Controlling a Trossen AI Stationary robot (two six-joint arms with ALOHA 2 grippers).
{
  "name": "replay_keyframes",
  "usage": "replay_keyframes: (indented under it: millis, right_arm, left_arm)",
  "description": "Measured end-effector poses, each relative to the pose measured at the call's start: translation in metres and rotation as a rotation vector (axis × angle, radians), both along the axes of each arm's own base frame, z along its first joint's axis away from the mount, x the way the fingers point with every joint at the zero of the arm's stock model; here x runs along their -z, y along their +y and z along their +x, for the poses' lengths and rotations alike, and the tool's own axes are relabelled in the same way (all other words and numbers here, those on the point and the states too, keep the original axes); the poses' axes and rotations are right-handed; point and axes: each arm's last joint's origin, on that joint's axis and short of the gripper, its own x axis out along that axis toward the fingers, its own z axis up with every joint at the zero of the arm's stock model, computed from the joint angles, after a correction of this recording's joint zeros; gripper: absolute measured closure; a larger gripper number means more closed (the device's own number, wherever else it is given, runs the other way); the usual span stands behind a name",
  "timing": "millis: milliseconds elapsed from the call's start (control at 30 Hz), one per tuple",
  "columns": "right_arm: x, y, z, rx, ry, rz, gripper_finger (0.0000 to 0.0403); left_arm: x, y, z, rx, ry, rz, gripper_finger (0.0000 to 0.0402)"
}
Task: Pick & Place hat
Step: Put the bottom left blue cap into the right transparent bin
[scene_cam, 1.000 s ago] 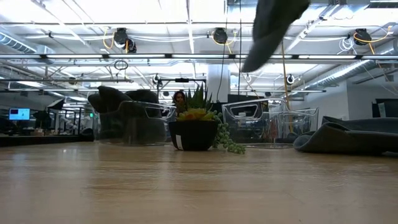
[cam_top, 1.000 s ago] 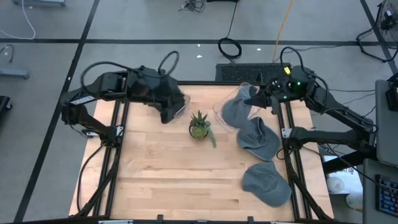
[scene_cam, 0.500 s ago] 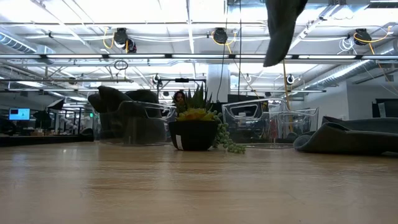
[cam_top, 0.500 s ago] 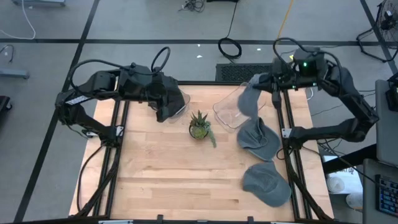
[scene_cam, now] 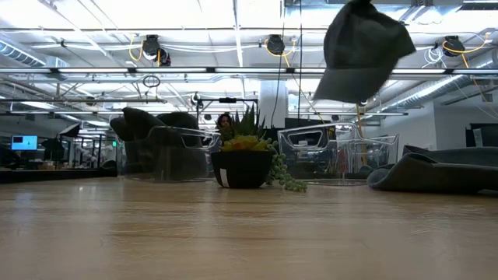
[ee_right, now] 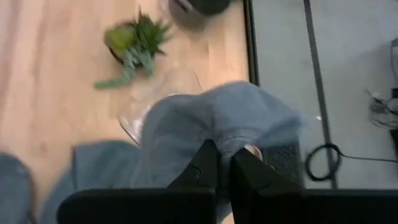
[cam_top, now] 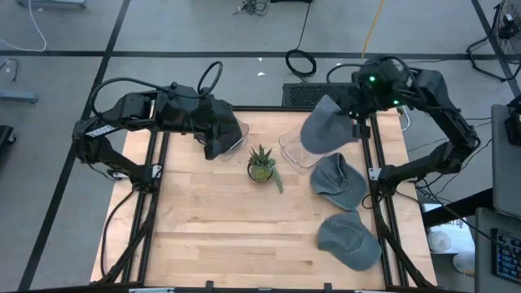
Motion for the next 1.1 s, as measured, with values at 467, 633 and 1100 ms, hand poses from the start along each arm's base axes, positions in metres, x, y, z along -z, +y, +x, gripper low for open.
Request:
replay_keyframes:
  millis: [467,633,1100]
  right_arm:
    - [0.015,-0.036,0.015,0.015,0.196,-0.168,0.0403]
    - [0.023,-0.054,0.019,0.069,0.23,-0.133,0.0403]
    - [0.068,-0.08,0.029,0.102,0.291,0.023,0.0403]
  left_arm:
    - [0.0,0.0,0.0,-0.01,0.0,0.004,0.0314]
    - [0.0,0.001,0.0,-0.013,0.0,0.004,0.0314]
    - [0.0,0.002,0.0,-0.017,0.0,0.001,0.0314]
